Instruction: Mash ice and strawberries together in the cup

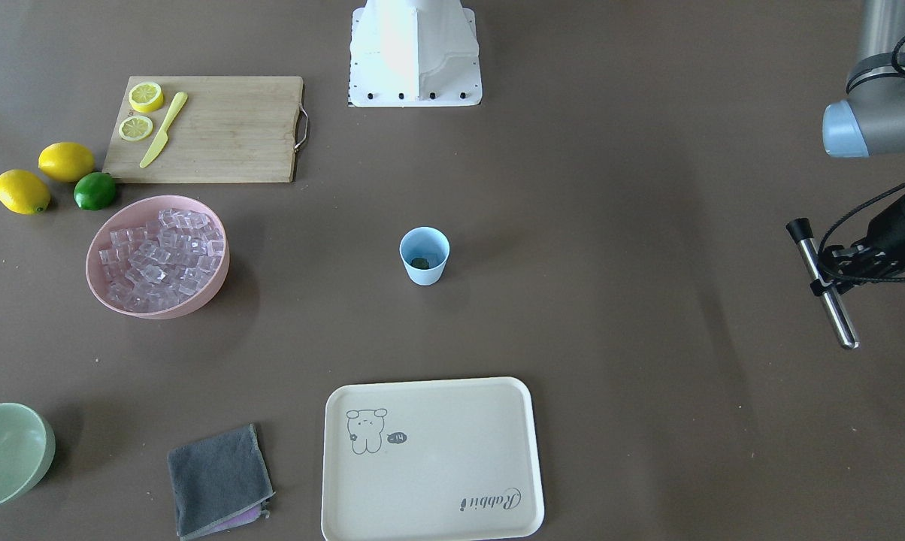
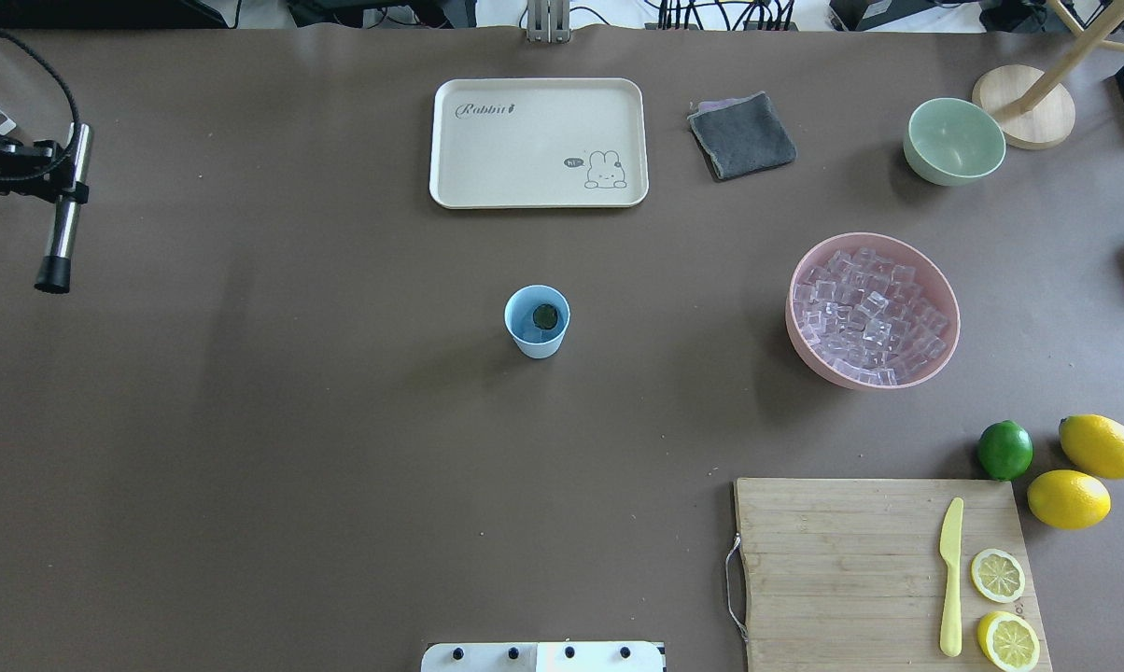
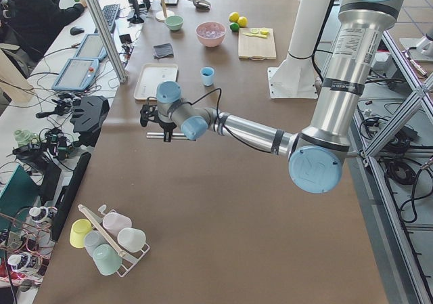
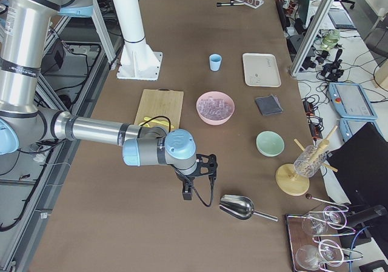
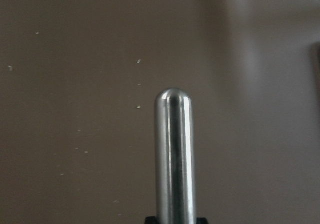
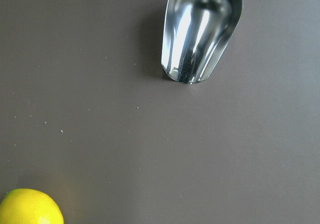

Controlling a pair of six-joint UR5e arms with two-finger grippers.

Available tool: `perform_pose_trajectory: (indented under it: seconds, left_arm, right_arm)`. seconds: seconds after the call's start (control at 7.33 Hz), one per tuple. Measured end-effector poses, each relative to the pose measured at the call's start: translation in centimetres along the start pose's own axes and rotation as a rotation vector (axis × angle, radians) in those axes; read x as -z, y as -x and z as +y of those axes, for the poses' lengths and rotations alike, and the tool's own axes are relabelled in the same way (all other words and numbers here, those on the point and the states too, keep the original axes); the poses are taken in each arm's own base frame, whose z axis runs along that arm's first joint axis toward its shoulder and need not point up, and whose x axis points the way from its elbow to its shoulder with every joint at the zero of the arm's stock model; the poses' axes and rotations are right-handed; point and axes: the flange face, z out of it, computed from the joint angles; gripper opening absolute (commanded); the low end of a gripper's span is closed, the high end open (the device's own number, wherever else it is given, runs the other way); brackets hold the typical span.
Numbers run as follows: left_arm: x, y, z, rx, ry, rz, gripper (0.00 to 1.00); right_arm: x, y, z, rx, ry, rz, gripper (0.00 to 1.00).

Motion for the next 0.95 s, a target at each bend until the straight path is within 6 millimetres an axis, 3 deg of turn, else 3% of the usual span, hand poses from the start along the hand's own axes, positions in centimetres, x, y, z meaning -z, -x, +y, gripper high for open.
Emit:
perform_pose_trajectory:
  seconds: [0.27,0.41,0.55,0.68,0.95]
  left_arm:
    - [-2.7,5.4,3.7,-0.054,0.019,-0.021,0.29]
    - [-3.3,6.9,5.0,-0.084,0.008,-0.033,0.3]
    - [-3.9,7.7,6.1,-0.1,0.002,-0.053,0.39]
    - [-4.6,8.3,6.9,-0.104,0.009,-0.067,0.98]
    - [-5.2,8.7,7.8,-0.104,0.021,-0.076,0.98]
  right_arm:
    - [0.1,0.1,0.0,0.001,-0.001,0.0,1.0]
    - [0.0,0.0,0.0,0.0,0.0,0.0,1.0]
    - [0.0,0.0,0.0,-0.001,0.001,-0.001,1.0]
    - [-0.1,-0.1,0.2,-0.002,0.003,-0.002,1.0]
    - [-0.1,-0.1,0.2,-0.003,0.005,-0.006,1.0]
